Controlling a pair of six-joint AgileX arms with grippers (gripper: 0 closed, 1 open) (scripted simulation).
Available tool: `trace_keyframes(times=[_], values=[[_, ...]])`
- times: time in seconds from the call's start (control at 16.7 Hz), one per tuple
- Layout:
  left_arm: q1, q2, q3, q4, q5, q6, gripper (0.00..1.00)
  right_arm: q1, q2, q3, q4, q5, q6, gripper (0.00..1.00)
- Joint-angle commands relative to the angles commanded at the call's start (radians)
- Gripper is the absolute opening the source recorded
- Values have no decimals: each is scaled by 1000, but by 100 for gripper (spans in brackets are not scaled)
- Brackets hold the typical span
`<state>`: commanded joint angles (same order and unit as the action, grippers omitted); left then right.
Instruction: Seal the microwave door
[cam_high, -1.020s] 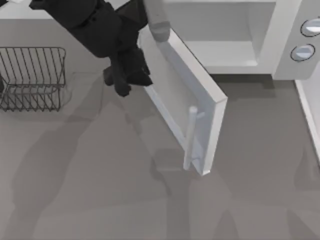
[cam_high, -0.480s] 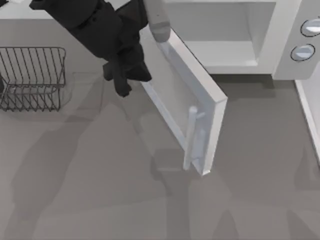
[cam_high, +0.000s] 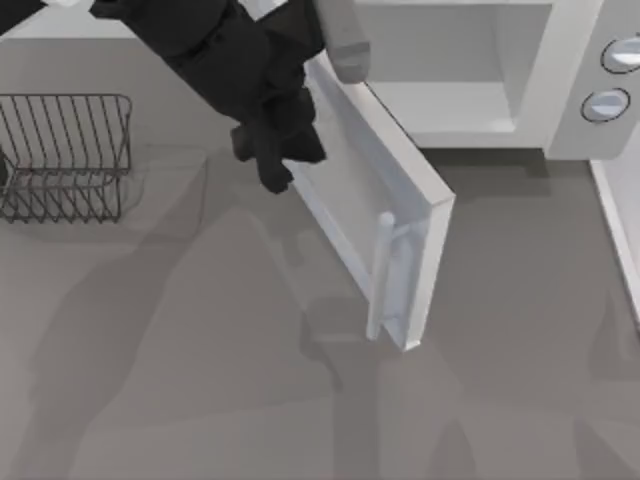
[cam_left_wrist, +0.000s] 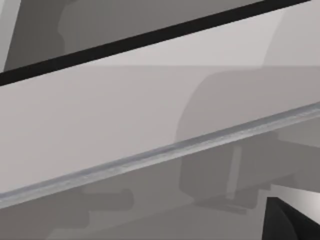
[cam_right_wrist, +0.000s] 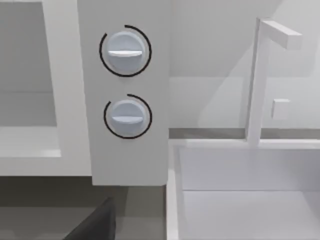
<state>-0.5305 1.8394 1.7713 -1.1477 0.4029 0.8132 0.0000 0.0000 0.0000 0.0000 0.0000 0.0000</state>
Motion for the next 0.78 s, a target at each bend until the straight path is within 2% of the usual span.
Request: trace_keyframes(times=[0.78], values=[[-41, 31, 41, 8, -15, -48, 0, 0, 0, 0, 0, 0, 0, 100]])
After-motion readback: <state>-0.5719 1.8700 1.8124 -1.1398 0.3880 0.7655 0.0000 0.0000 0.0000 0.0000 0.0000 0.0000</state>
